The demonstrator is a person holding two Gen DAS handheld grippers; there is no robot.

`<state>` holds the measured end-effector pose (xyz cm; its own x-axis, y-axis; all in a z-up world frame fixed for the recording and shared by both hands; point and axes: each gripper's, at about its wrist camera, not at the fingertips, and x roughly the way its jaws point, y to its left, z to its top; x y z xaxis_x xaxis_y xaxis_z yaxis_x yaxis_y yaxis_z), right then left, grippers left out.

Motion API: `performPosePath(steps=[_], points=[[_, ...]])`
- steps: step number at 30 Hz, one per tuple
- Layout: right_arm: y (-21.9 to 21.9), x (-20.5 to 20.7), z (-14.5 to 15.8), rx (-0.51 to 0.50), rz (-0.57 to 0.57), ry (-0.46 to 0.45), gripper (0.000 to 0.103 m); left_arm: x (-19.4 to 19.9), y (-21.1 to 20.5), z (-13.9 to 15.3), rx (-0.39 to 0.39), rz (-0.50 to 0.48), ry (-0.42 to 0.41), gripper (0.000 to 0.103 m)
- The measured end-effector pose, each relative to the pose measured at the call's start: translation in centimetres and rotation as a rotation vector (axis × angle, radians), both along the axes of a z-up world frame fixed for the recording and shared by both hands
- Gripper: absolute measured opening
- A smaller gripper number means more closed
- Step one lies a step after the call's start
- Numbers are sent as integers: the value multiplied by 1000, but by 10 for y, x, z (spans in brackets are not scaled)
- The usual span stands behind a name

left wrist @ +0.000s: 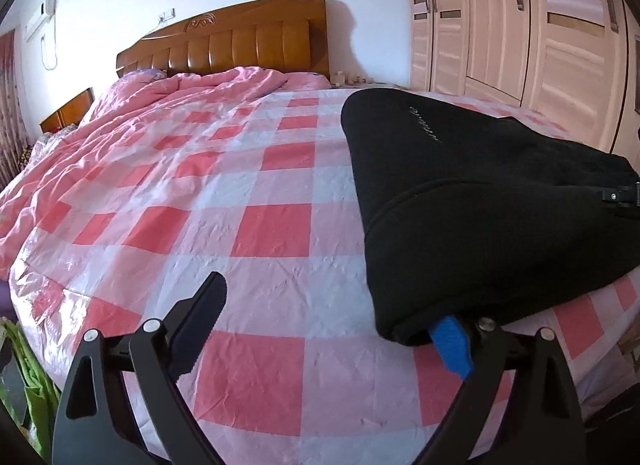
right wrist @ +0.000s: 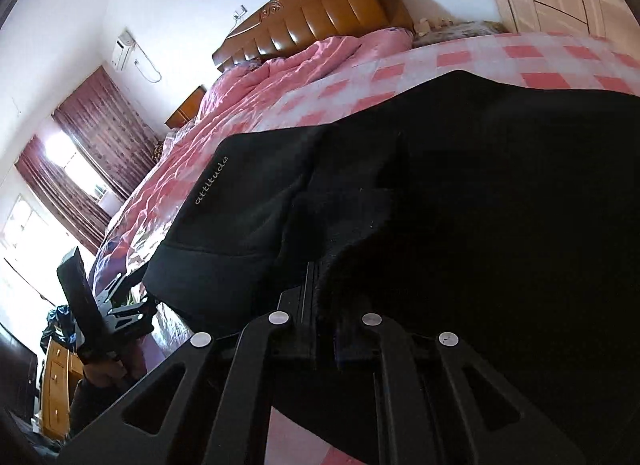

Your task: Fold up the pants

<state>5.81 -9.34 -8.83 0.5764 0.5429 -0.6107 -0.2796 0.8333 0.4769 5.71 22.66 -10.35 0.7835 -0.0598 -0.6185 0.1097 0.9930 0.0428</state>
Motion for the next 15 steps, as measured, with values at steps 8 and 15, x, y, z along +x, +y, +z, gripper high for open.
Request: performPosePath(steps=[8,15], points=[[-21,-21,21,21,-8,-25,99,-6,-6,2,11,-14,-13,95],[-24,5,7,14,20,122,98,-7,-3,-2,-13,-5,-7,96]])
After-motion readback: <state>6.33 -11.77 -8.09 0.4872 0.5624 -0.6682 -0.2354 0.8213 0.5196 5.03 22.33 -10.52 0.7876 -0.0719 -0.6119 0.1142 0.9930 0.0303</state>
